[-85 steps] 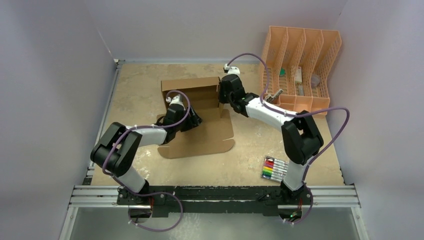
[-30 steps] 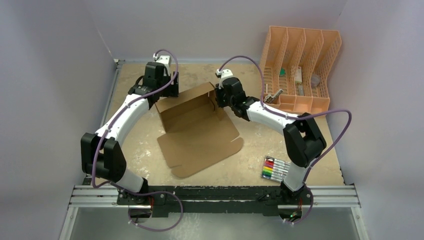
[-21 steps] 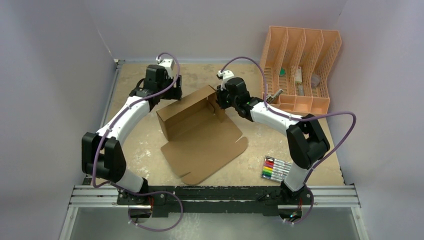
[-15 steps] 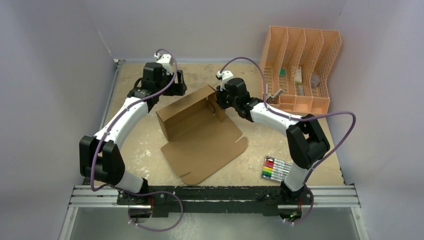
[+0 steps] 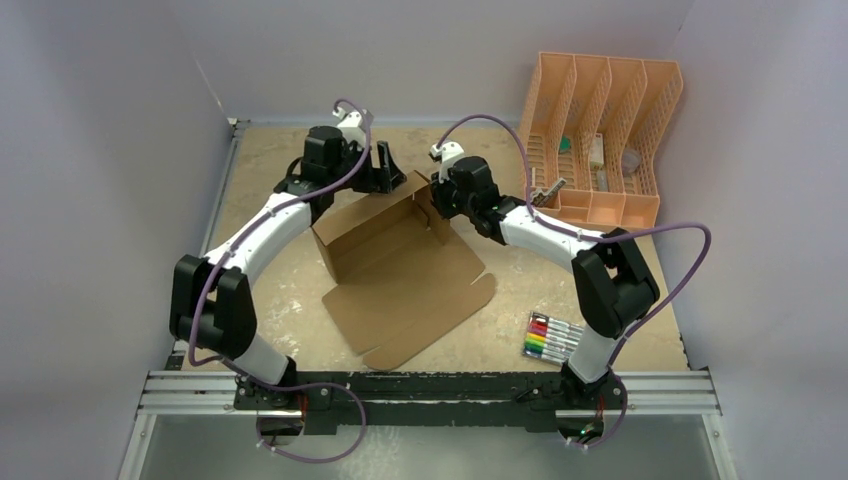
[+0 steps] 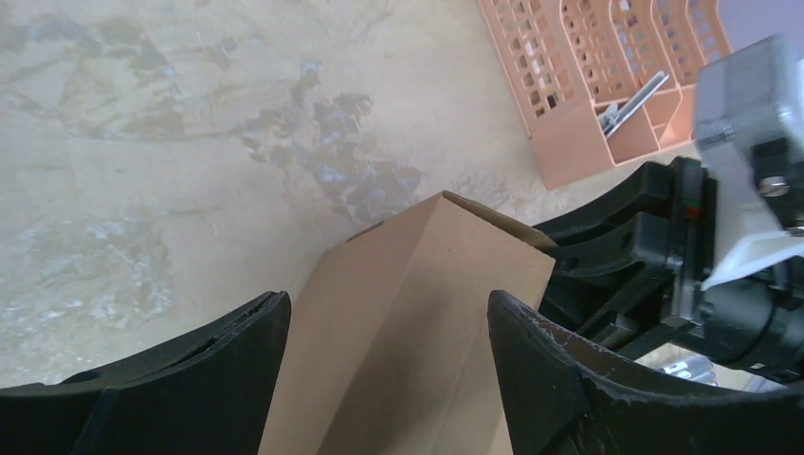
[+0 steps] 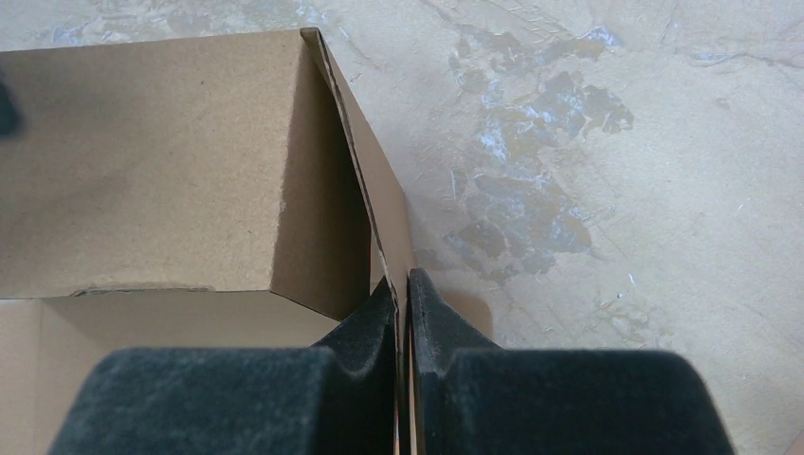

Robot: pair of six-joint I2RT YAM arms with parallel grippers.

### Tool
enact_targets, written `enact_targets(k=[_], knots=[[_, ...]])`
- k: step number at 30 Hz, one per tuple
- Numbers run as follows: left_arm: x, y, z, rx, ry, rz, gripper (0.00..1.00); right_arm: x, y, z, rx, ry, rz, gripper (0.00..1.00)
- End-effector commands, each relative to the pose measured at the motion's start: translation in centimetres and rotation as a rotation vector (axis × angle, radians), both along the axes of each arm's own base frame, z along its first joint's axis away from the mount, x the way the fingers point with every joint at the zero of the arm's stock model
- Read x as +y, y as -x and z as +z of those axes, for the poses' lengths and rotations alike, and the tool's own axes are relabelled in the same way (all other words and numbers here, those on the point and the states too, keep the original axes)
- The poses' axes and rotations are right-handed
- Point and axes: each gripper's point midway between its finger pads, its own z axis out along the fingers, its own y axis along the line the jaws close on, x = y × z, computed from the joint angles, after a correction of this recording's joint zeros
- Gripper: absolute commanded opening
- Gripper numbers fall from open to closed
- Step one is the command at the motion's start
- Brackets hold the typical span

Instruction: Fold the paper box

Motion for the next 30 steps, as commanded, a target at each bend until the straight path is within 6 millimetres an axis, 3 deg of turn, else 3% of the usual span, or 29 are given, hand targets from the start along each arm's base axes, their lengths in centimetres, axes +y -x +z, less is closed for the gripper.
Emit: enact_targets(k=[1,9,16,19,30], knots=[[-1.6,-0.3,-0.5,0.006,0.019,-0.052,0.75,0.0,-0.4,-0.2,-0.009,0.021,0.002,0.07],[-1.8,0.1,-3.4,0.040,-0.102,-0.073,0.73,0.6,0.5,0.0,0.017,0.004,0.052,0.10],[-1.5,0.0,-3.6,0.040,-0.120,-0.068,0.73,0.4,1.2,1.8,-0.026,-0.007,0.165,0.29],[-1.4,-0.1,-3.8,0.048,-0.116,-0.067,0.73,-0.1,1.7,2.4,-0.038,-0.036,0.257,0.46],[-1.5,0.0,-4.1,0.055,-0.092,-0.093,0.73,-3.2,3.8,6.1,-0.133,-0.182,0.555,0.61]])
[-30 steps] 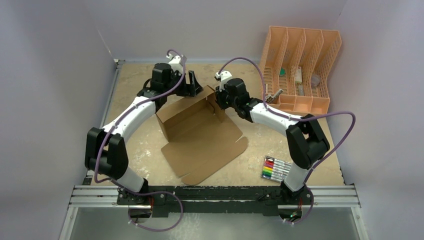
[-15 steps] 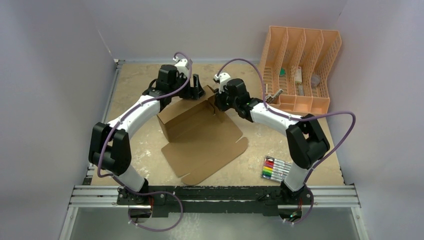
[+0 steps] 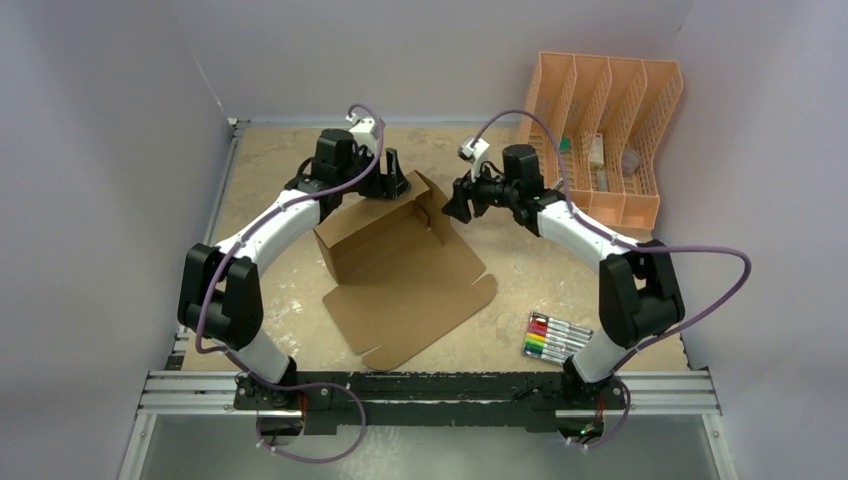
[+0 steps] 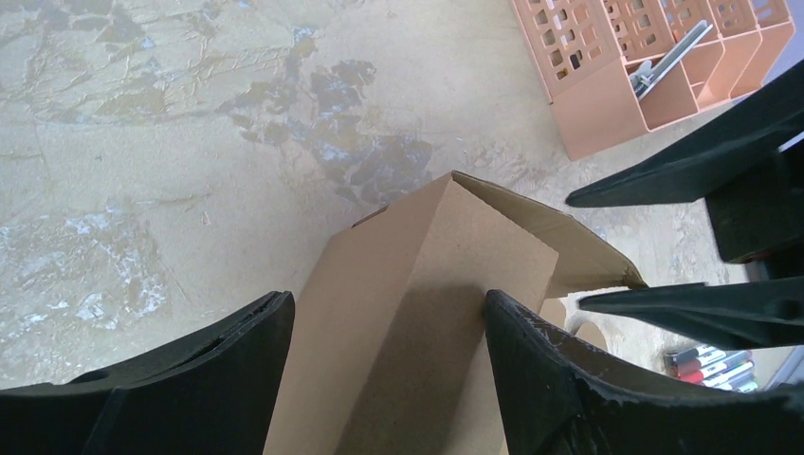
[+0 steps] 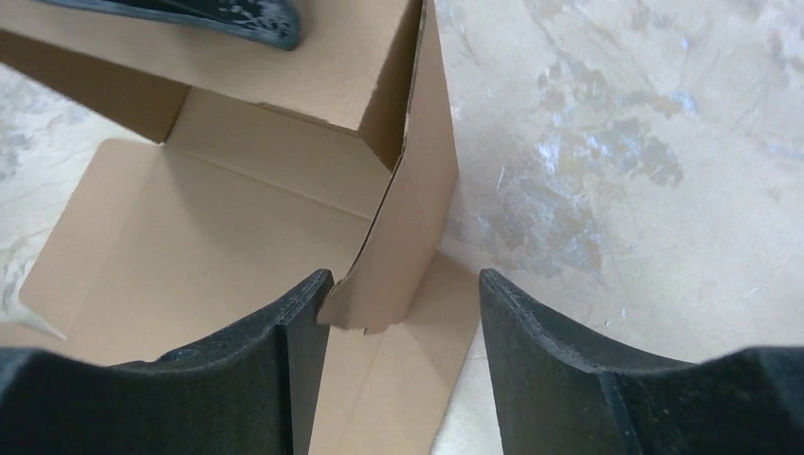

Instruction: Fold the paper box

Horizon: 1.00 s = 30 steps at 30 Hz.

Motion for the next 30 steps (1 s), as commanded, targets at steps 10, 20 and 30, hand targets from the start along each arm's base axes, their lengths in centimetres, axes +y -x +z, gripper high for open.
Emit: enact_targets(k=[10,20,30], knots=[[-0.3,0.1,-0.6,0.017,0.002,-0.045,0.72,-4.3,-0.7,3.4,-0.163,-0.046,0.155,0.59],[-1.1,-0.1,-0.3,0.031,0.056,-0.052,0.72,-0.1,-0.9,-0.6,-0.127,-0.063,0.212,0.56],[-2.4,0.0,-0.7,0.080,0.143,-0.064,0.72,3.1,-1.4,-1.8,-0.163,-0.104,0.134,0.61]])
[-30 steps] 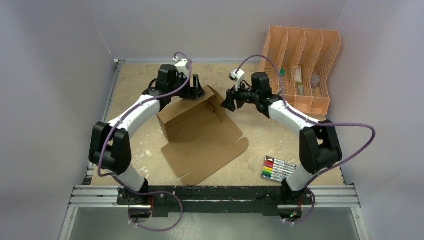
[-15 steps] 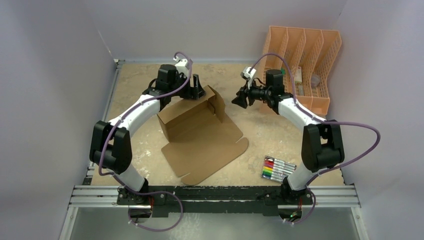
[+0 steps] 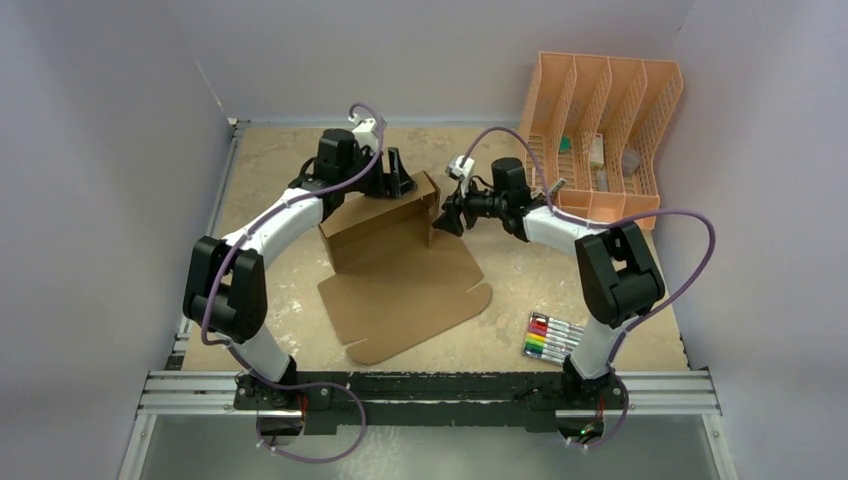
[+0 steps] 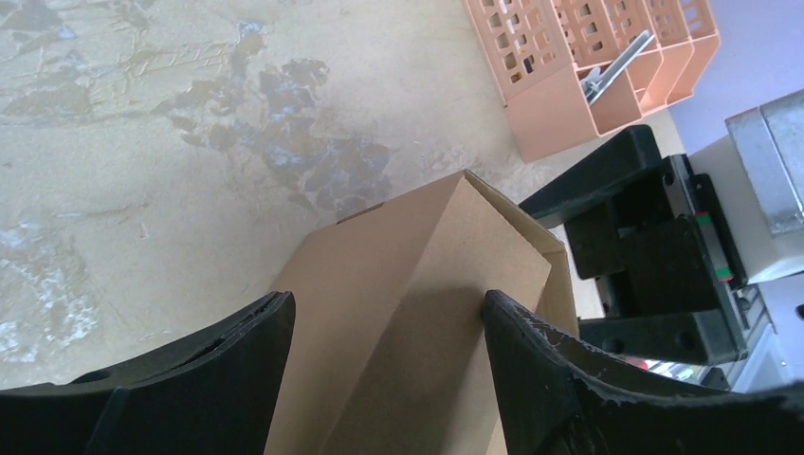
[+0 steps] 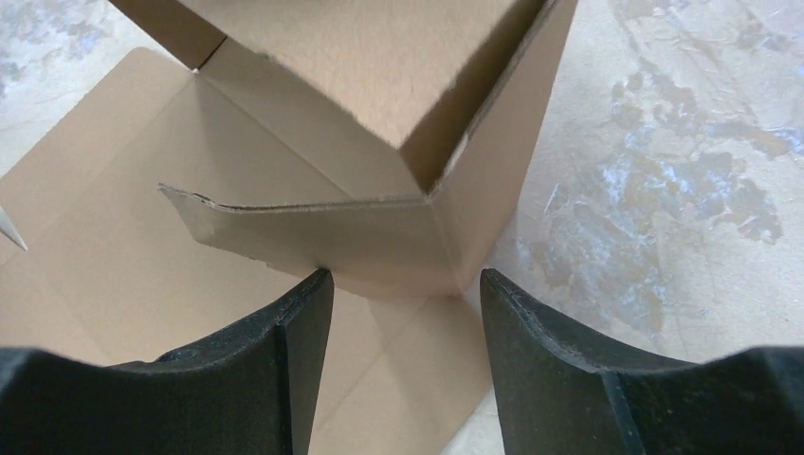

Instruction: Fold the paper box

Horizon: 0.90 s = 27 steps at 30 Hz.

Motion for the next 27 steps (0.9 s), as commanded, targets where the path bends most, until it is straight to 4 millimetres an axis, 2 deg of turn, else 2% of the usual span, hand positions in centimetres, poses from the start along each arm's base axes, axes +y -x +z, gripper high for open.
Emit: enact_targets(k=[1,7,14,18,22,27], knots=[[-1.0,0.1,-0.5,0.047,0.060,-0.022,0.72,1.2,-2.3,2.0,-0.103,-0.083,-0.106,0.61],[-1.5,1.0,-0.5,0.064,0.095,-0.060,0.72,1.8,-4.6,2.5,-0.169,-0.104,-0.233,0.57],[-1.8,1.6,-0.7,0.092,0.106,-0.083,0.72,2.3,-6.4,2.1,-0.205,-0.100,-0.299,0.39],[-1.9,1.4,-0.5,0.098,0.107,-0.090,0.72,2.1,-6.7,1.5,-0.232,-0.065,-0.328,0.24],[-2.4,1.3,0.0,0.111,0.137,-0.110,0.72,1.5,-7.0,1.2,-0.257,-0.043,-0.380,0.13],[-2.7,0.9,0.6,0.111,0.171,-0.111,0.73,1.0,-7.5,1.2,-0.299,0.000,-0.447,0.05]])
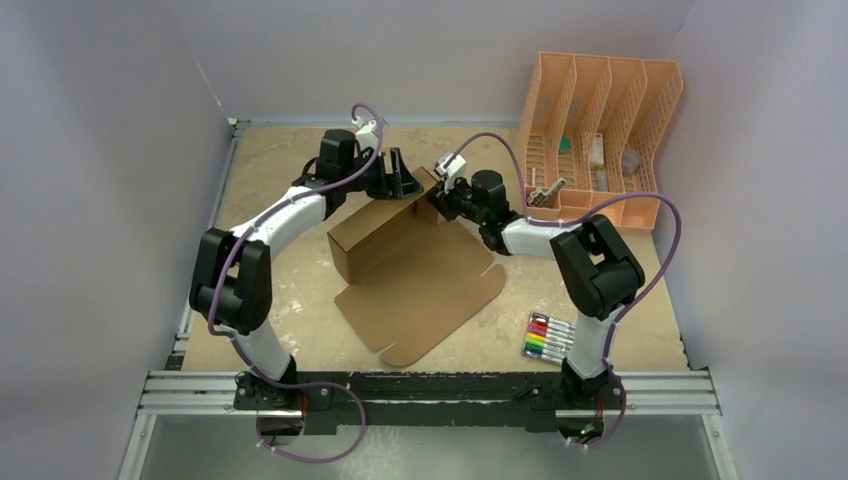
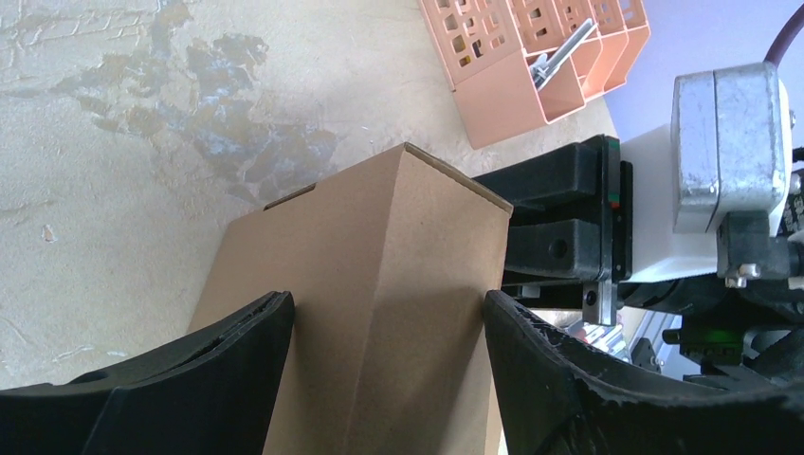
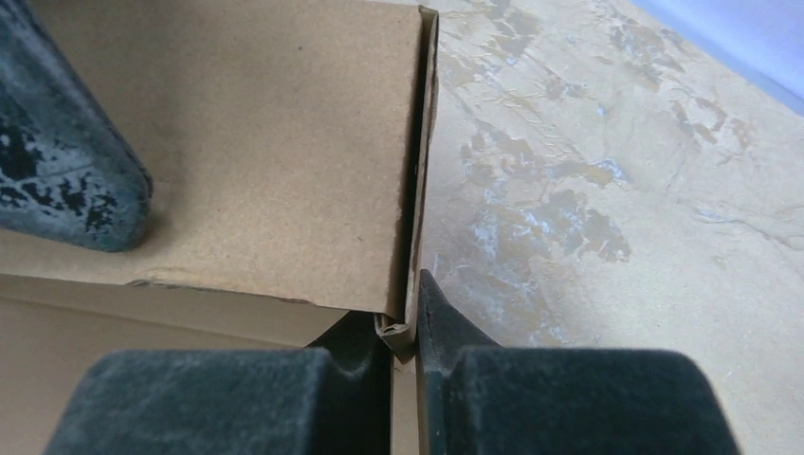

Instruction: Fold the paper box

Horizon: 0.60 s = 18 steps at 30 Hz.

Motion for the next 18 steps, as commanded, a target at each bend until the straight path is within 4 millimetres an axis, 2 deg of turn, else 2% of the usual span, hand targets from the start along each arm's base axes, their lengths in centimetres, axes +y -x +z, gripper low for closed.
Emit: enact_targets(k=[1,5,9,18], knots=[[-0.9,0.1,1.2,0.019,0.061,-0.038,0.73,-0.9,-1.7,1.6,-0.093,0.015,-0.102,0.04],[-1.8,-0.2,1.5,0.028,0.114,-0.066,0.74,0.0,-1.5,1.8,-0.092,-0.005,-0.069,0.09],[-2.3,0.2,1.1,0.067,0.149,-0.094,0.74,0.6,-2.0,1.8,-0.095,-0.033,-0.071,0.20],[-2.8,0.4,1.4,0.074,0.187,-0.119,0.74,1.4,-2.6,1.1,-0.079,-0.054,-0.068,0.21]])
